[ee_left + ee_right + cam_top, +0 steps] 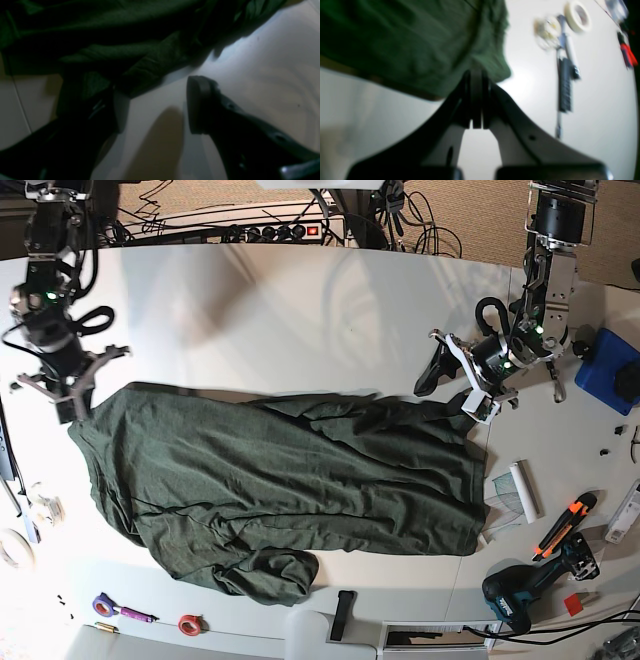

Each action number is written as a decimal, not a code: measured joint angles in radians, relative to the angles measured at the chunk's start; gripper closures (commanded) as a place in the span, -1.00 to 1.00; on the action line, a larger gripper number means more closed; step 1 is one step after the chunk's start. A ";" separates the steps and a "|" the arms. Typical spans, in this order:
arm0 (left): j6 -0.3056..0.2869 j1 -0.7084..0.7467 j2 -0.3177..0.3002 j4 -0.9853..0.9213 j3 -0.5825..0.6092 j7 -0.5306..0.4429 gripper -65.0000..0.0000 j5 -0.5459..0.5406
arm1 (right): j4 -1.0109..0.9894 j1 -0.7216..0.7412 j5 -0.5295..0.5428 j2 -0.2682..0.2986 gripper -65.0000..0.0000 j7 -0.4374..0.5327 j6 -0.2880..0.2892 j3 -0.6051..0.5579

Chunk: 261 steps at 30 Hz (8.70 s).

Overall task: Layout the t-shirt on the table in an organized manner, then fold the t-shirt properly
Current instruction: 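Release the shirt and raise the right gripper, then grasp the shirt corner near the left gripper with the left gripper, then pull the sleeve with the left gripper away from the shirt body, then grasp the shirt edge with the right gripper and pull it outward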

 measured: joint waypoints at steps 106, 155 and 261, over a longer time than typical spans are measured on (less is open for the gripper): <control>0.029 -0.065 -0.003 0.008 0.000 0.038 1.00 0.165 | -0.790 0.365 0.449 -0.110 1.00 -0.021 0.130 0.104; -0.101 0.240 -0.078 0.459 -0.392 0.647 1.00 -0.658 | -0.717 0.361 0.716 0.091 1.00 -0.281 0.281 0.314; -0.101 0.387 -0.080 0.462 -0.392 1.012 1.00 -1.026 | -0.349 0.233 0.000 -0.332 0.06 -0.171 0.057 -0.137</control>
